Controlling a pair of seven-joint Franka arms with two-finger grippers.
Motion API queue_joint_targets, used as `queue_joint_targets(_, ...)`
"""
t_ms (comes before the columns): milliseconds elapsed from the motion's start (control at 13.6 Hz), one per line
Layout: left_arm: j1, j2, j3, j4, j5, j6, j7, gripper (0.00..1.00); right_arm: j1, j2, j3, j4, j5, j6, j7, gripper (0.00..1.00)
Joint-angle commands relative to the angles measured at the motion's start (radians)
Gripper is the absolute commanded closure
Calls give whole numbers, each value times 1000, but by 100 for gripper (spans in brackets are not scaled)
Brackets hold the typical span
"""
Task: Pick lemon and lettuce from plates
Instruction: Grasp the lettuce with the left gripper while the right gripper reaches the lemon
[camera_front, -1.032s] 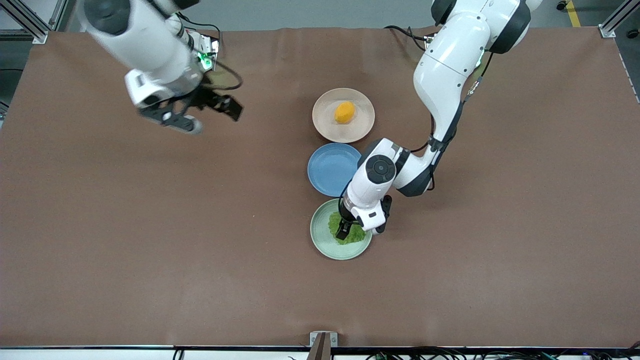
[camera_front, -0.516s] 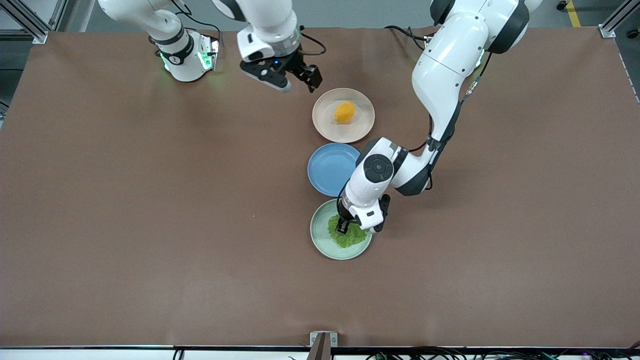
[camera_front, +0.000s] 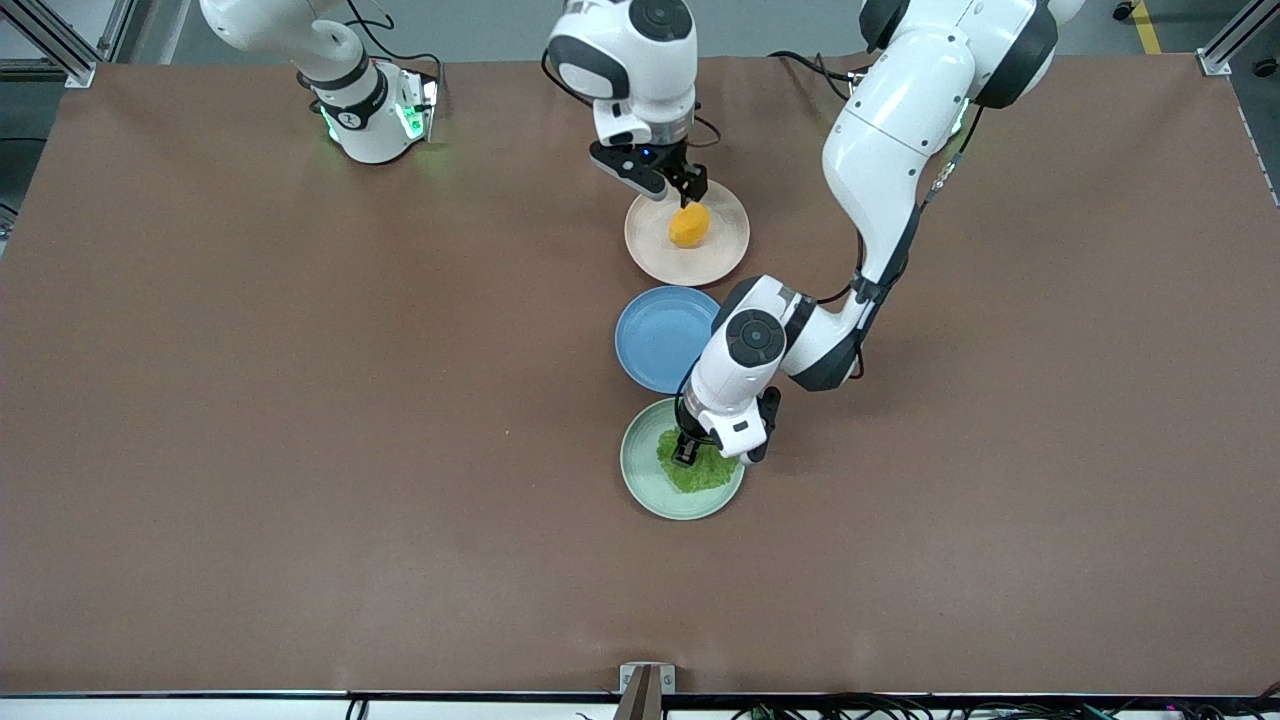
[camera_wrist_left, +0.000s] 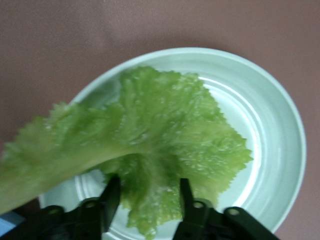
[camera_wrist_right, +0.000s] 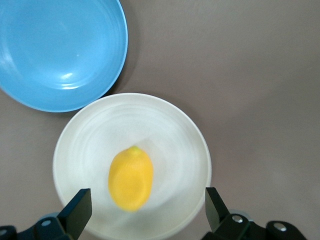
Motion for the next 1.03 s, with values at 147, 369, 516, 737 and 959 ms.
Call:
queue_joint_targets(147,-8,-8,6,-6,1,-6,-10,83,67,174,-9,101,-145,69,183,0)
queue_joint_targets(369,-8,-20,6,-6,1,-41,-10,96,76,228,-11,141,-163,69,209,0)
queue_joint_targets(516,-8,-36,5,-7,3,-82,-10,99,77,255,-12,165,-200,69,215,0)
queue_joint_targets(737,-5,-80,-1,-20,3,-131,-10,99,71,257,-17,171,-226,70,212,0)
queue_joint_targets(959,4,-151,-11,-20,0,-226,-7,100,73,271,-17,171,-226,81,212,4)
